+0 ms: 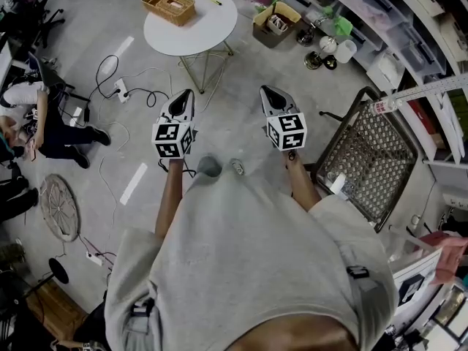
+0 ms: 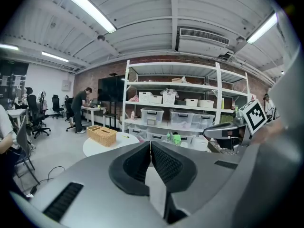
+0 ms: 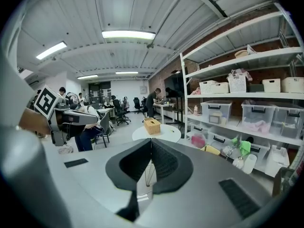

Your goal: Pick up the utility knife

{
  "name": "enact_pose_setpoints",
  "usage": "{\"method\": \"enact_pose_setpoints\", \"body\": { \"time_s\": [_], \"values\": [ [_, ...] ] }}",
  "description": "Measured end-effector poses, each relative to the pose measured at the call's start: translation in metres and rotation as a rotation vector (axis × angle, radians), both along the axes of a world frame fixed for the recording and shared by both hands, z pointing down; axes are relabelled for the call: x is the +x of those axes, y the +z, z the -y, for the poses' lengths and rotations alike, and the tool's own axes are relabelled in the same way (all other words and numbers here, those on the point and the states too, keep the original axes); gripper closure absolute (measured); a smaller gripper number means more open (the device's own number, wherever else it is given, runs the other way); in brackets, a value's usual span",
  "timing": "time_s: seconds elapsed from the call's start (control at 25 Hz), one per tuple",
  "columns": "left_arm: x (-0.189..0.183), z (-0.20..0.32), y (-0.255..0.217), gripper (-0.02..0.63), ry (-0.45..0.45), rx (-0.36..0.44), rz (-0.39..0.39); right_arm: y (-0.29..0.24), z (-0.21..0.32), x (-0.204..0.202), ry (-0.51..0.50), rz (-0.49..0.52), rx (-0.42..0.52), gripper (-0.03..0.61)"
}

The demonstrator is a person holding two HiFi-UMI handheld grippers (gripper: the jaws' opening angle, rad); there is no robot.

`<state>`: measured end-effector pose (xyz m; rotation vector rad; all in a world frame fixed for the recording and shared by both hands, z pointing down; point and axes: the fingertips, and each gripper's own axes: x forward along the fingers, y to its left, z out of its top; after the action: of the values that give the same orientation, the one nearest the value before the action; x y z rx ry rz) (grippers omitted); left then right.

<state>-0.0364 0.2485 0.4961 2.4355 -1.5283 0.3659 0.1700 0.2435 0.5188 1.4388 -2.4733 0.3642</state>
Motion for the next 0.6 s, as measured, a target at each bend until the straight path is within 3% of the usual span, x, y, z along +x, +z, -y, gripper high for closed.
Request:
{"method": "enact_pose_setpoints", "body": {
  "time_s": [0.6],
  "values": [
    [0.003,0.080,0.012,0.591,0.020,0.002,-0.027,0.008,0.073,-0.006,-0.009,-0.037,-0.002,0.548]
  ]
}}
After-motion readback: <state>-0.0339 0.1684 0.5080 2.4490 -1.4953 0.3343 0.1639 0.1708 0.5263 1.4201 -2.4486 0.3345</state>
